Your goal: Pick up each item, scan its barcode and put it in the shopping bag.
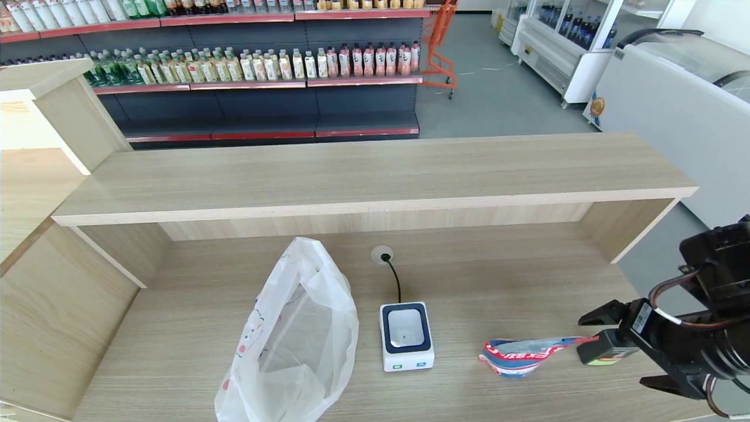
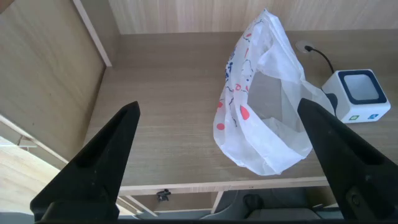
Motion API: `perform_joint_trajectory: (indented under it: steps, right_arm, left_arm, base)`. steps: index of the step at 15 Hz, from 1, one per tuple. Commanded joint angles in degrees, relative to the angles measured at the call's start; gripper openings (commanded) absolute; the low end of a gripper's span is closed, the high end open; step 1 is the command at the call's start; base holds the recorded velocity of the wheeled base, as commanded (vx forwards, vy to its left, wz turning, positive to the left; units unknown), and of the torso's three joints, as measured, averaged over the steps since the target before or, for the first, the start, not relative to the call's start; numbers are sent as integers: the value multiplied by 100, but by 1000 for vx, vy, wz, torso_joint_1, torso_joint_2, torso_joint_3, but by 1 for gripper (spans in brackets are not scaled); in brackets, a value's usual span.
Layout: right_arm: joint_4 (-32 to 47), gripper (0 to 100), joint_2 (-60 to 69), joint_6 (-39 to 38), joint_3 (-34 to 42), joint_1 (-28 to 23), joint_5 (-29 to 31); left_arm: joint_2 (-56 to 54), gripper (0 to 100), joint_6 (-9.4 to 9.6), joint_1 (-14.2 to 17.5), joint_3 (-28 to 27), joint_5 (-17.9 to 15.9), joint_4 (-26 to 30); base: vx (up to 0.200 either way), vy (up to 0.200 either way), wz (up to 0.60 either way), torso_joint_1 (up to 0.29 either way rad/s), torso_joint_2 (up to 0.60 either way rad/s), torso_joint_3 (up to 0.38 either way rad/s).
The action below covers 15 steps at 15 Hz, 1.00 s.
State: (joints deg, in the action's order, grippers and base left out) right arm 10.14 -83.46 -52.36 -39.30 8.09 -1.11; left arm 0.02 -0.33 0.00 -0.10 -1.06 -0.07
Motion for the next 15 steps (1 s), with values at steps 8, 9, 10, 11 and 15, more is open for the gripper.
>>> perform_joint_trajectory:
  steps: [8, 9, 10, 11, 15]
  right_arm:
    - [-1445, 100, -1858, -328, 19, 1054, 876]
    - [-1647, 100, -1973, -319, 19, 1063, 920]
    - [-1999, 100, -2166, -310, 19, 1080, 1007]
    - [-2104, 100, -2280, -301, 10, 1080, 1025]
    - [-2183, 100, -2614, -292, -122, 1115, 1016]
  left_arm:
    - [-2, 100, -2, 0, 1, 1, -1]
    - [-2, 100, -2, 0, 1, 1, -1]
    - [-2, 100, -2, 0, 1, 1, -1]
    - [-2, 100, -2, 0, 1, 1, -1]
    - [-2, 100, -2, 0, 1, 1, -1]
  base:
    - [0, 0, 0, 0, 0, 0]
    - [0, 0, 0, 0, 0, 0]
    - [0, 0, 0, 0, 0, 0]
    - [0, 0, 0, 0, 0, 0]
    - [0, 0, 0, 0, 0, 0]
